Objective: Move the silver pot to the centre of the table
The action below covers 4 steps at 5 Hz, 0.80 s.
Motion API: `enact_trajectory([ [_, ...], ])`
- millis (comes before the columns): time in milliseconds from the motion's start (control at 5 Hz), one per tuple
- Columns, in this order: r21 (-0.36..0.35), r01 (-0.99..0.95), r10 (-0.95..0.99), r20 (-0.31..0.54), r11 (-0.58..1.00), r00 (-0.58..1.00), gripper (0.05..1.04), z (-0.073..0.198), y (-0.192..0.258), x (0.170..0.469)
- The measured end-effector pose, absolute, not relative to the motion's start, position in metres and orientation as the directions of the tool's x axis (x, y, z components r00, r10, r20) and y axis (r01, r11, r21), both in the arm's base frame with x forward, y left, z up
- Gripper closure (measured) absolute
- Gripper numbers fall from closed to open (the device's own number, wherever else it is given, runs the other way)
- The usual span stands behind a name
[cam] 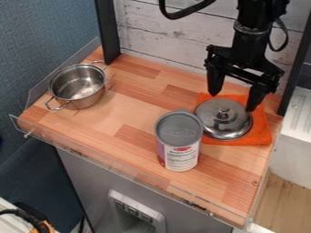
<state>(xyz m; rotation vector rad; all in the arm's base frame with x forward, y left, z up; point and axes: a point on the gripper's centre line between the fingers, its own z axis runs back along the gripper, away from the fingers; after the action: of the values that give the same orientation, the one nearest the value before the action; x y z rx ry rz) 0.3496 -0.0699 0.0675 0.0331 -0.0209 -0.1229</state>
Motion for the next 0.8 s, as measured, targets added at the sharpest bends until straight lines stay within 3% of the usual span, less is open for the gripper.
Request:
enact_trajectory([
  [200, 0.037, 0.125, -0.125, -0.015, 0.991, 0.992, 0.082, 0.055, -0.069, 0.347],
  [400, 0.074, 0.077, -0.073, -0.047, 0.994, 0.996, 0.082, 0.046, -0.026, 0.343],
  [800, 0.076, -0.07, 0.074, -0.047, 0.995, 0.996, 0.082, 0.041, 0.067, 0.323],
])
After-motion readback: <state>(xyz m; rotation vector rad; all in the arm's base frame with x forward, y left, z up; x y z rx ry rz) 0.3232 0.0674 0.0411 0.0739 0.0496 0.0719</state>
